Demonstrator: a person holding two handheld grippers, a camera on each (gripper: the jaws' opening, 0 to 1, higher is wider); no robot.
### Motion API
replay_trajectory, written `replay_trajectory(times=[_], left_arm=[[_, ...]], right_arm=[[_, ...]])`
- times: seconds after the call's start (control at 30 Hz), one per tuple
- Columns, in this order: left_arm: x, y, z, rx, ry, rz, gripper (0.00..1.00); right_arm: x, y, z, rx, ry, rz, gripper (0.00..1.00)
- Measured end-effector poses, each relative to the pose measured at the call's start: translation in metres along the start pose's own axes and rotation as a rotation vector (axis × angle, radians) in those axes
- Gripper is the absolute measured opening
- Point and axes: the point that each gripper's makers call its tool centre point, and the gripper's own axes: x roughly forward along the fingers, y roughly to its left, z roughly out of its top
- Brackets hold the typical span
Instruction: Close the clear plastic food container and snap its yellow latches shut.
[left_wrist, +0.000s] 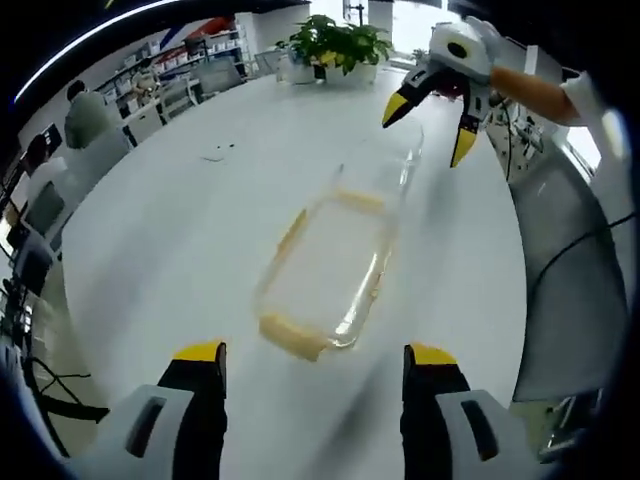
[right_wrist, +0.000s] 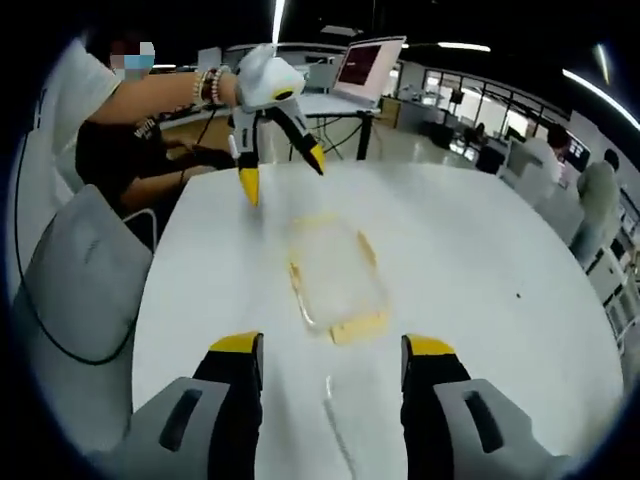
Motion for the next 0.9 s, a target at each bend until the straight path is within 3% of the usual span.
replay_trajectory(times=[0.13, 0.37, 0.63, 0.77, 0.9], left_arm=[[0.008, 0.007, -0.007, 0.072, 0.083, -0.046, 0.68], [0.023, 0.016, -0.015, 0.156, 0.163, -0.096, 0.66], [0.037, 0.019, -0.016, 0.21, 0.191, -0.157, 0.6], [0.042, 0.011, -0.02, 0.317, 0.232, -0.23, 0.59], [0.046, 0.013, -0.019, 0.329, 0.249, -0.235, 0.57]], right_arm=[[0.011, -0.004, 0.0, -0.023, 0.022, 0.022, 0.53], [0.03, -0.01, 0.001, -0.069, 0.064, 0.071, 0.53], [0.052, -0.014, -0.004, -0.088, 0.115, 0.115, 0.54], [0.061, -0.013, -0.013, -0.105, 0.171, 0.142, 0.53], [0.071, -0.019, -0.021, -0.135, 0.216, 0.151, 0.52]])
